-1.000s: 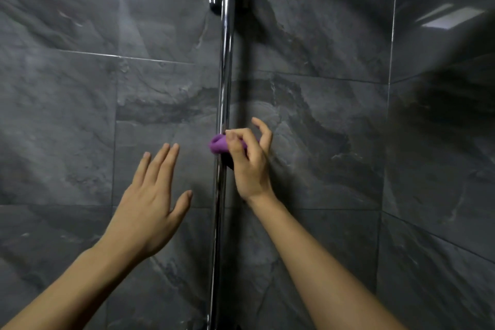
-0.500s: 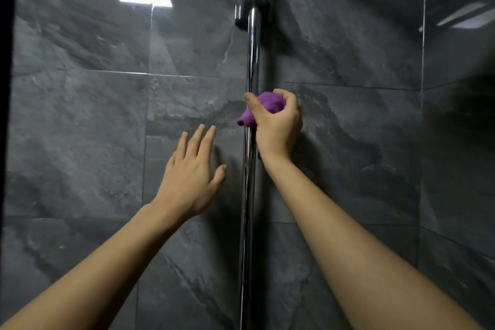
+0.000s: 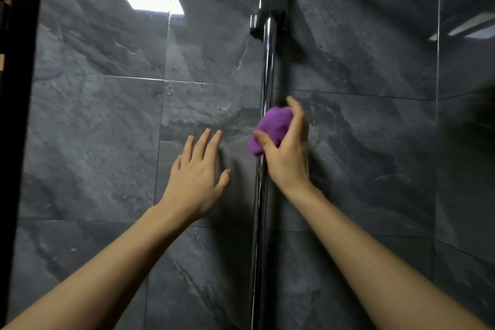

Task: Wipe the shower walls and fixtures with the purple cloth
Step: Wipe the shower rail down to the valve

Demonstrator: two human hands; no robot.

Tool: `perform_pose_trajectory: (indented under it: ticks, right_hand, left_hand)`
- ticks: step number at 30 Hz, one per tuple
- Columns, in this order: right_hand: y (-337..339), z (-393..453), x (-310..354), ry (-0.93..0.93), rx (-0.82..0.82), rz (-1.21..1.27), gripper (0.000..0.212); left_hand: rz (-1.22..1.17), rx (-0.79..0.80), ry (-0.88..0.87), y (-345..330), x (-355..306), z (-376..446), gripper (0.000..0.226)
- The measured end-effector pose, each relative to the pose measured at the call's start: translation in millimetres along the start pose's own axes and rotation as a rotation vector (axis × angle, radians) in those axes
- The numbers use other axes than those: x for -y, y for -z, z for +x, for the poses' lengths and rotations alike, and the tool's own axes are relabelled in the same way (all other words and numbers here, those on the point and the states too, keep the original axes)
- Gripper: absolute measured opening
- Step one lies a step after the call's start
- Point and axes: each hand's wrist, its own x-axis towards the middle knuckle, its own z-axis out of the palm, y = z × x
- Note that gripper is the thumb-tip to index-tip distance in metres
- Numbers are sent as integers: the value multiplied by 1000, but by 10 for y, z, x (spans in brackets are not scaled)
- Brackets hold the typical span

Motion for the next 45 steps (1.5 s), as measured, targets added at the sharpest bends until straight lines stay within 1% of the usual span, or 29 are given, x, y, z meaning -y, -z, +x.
perform_pose_trajectory:
  ticks: [1, 3, 4, 6, 11, 16, 19, 21, 24, 26, 28, 32, 38, 42, 45]
  right_hand:
    - [-9, 152, 42, -33, -35, 35, 75]
    - [-59, 457, 121, -41, -109, 29, 62]
    - [-78, 573, 146, -24, -135, 1, 56]
    - [-105, 681, 153, 27, -157, -45, 51]
    - [-93, 344, 11, 136, -97, -119, 56]
    - [-52, -369, -190, 132, -48, -109, 56]
    - [-20, -591, -260, 107, -6, -101, 56]
    - [-10, -489, -244, 68, 18, -107, 57]
    - [-37, -113, -144, -6, -10, -71, 54]
    - [-63, 79, -108, -23, -25, -17, 54]
    - [-90, 57, -147, -36, -28, 19, 59]
    - [-131, -495, -347, -68, -44, 35, 69]
    - [-53, -1528, -526, -125, -41, 17, 69]
    - [-7, -2074, -654, -189, 21, 49, 73]
    - [74, -2345, -694, -229, 94, 61, 70]
  left_hand:
    - [14, 1, -4, 21, 0, 9, 77]
    - [26, -2, -6, 67, 1, 54, 78]
    - [26, -4, -5, 92, -4, 83, 78]
    - [40, -19, -17, 135, -2, 144, 79]
    - [60, -20, -34, 131, 3, 224, 80]
    - [36, 18, -20, 35, -44, 133, 82]
    - [30, 35, -9, -18, -72, 57, 83]
    - [32, 41, -3, -37, -85, 21, 84]
    - [35, 51, 1, -30, -87, -9, 83]
    - [47, 38, -2, -13, -68, -16, 84]
    - [54, 32, -2, -1, -40, -28, 84]
    - [48, 34, -13, -27, -23, -111, 82]
    - [22, 81, -2, -159, -73, -290, 82]
    - [18, 117, 11, -276, -98, -453, 81]
    - [6, 149, 26, -354, -99, -616, 80]
